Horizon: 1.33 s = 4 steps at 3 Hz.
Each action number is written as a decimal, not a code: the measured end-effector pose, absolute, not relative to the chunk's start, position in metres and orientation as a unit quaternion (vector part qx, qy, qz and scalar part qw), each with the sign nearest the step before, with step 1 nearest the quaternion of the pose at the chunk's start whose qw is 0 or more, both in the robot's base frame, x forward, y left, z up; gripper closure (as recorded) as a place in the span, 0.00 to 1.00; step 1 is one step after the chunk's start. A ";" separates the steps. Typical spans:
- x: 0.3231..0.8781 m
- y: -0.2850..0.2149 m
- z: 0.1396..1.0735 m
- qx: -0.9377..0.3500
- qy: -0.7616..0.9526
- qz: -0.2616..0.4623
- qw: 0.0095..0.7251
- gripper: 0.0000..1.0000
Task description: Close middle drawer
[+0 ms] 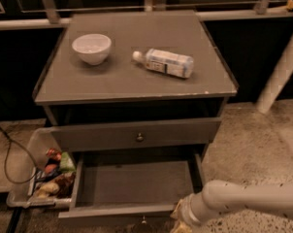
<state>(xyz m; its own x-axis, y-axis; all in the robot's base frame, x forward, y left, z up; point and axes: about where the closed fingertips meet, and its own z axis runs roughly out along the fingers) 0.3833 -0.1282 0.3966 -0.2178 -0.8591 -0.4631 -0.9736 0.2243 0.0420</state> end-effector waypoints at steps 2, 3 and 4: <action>0.382 -0.129 0.385 -0.593 0.755 0.200 0.194 0.39; 0.442 -0.140 0.391 -0.602 0.733 0.189 0.253 0.62; 0.466 -0.146 0.400 -0.600 0.731 0.175 0.274 0.85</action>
Offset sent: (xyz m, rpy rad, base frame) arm 0.1622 -0.0461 0.0066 0.2463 -0.2927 -0.0310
